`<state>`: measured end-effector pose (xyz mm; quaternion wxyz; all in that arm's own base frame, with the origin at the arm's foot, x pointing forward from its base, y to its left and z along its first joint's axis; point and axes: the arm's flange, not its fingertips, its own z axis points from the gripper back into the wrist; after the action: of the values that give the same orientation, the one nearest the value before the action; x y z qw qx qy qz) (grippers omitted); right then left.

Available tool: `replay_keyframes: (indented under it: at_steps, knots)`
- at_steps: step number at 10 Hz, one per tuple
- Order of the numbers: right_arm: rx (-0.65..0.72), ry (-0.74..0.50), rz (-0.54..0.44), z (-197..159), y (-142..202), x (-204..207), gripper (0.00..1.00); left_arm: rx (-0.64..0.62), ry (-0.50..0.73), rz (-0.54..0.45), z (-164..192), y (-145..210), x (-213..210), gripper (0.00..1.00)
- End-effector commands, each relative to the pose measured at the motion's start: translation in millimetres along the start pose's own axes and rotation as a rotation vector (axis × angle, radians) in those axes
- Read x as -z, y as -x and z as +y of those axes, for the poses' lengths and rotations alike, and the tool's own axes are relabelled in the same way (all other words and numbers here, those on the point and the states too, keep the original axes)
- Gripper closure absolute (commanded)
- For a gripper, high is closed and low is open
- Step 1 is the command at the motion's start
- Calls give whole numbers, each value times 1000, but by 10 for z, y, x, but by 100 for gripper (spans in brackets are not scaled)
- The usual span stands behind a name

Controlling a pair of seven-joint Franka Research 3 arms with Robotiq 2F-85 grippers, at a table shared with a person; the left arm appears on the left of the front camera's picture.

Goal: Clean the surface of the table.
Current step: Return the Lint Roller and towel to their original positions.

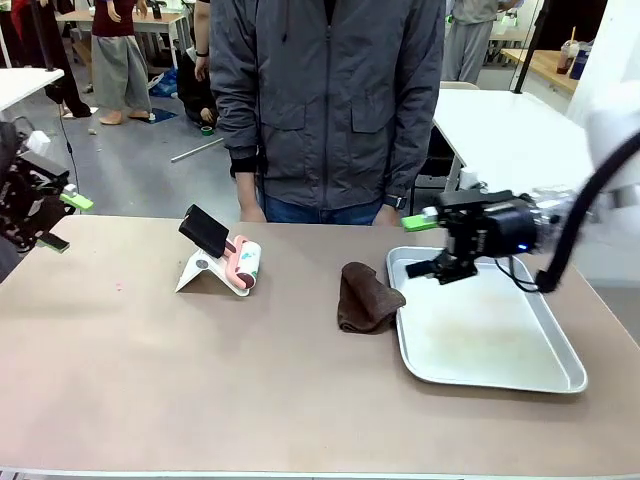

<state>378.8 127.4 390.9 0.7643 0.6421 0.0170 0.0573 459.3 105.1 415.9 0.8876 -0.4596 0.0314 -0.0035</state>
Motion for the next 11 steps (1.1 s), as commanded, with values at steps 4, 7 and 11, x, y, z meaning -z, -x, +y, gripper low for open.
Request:
replay_keyframes:
  at_steps: [4, 7, 11]
  knots:
    - [130, -238, -283, -526, 138, -711, 0, 123, 471, -62, 71, -65, 62, 0]
    - [143, -236, -182, -461, 98, -816, 0, 70, 369, -90, 56, -10, 64, 0]
    - [143, -236, -182, -461, 98, -816, 0, 70, 369, -90, 56, -10, 64, 0]
